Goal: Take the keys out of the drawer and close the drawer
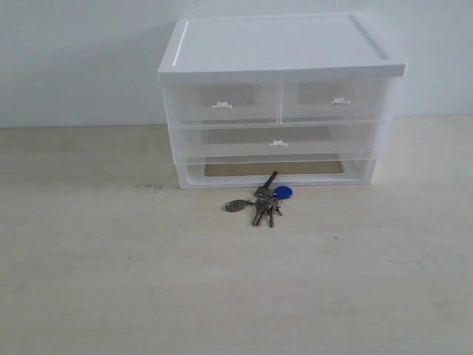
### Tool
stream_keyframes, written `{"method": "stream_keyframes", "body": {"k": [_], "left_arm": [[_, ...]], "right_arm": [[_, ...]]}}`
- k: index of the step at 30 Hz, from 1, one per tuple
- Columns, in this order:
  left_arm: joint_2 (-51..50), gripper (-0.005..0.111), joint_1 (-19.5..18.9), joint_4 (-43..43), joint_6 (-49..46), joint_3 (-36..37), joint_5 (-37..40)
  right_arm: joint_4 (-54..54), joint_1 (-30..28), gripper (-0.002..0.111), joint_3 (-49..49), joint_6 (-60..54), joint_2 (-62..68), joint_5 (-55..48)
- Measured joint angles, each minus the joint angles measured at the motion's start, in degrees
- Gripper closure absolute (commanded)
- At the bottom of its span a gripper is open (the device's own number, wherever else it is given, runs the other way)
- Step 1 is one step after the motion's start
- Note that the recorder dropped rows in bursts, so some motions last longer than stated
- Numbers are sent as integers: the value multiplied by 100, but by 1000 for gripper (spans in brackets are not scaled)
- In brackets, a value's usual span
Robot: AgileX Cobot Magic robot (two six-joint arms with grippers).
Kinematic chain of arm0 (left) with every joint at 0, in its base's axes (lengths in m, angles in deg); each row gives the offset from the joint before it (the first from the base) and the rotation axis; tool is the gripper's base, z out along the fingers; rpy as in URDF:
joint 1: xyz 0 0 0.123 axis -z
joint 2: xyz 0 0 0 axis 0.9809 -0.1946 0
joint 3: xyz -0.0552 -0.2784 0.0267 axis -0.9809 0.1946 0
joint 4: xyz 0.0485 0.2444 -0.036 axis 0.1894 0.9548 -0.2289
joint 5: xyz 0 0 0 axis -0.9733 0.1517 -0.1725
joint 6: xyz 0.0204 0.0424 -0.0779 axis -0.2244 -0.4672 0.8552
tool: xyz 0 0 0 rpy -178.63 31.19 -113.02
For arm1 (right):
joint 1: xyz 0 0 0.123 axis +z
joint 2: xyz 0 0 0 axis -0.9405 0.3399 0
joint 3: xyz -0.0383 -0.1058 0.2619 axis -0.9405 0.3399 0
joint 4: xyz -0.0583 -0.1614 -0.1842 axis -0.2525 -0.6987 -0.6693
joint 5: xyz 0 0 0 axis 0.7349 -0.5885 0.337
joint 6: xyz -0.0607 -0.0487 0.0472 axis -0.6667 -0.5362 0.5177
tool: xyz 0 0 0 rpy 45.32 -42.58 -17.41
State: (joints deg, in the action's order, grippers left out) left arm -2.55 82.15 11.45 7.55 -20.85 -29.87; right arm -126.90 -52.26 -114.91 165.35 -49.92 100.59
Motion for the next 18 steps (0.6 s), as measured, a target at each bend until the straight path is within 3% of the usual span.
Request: {"method": "stream_keyframes", "body": {"k": [11,15,18], "left_arm": [[0,102,0,0,0,0,0],[0,102,0,0,0,0,0],[0,102,0,0,0,0,0]], "right_arm": [[0,0,108,0,31,0,0],[778,0,108,3,490,-9,0],[2030,0,108,3,676,-9,-24]]}}
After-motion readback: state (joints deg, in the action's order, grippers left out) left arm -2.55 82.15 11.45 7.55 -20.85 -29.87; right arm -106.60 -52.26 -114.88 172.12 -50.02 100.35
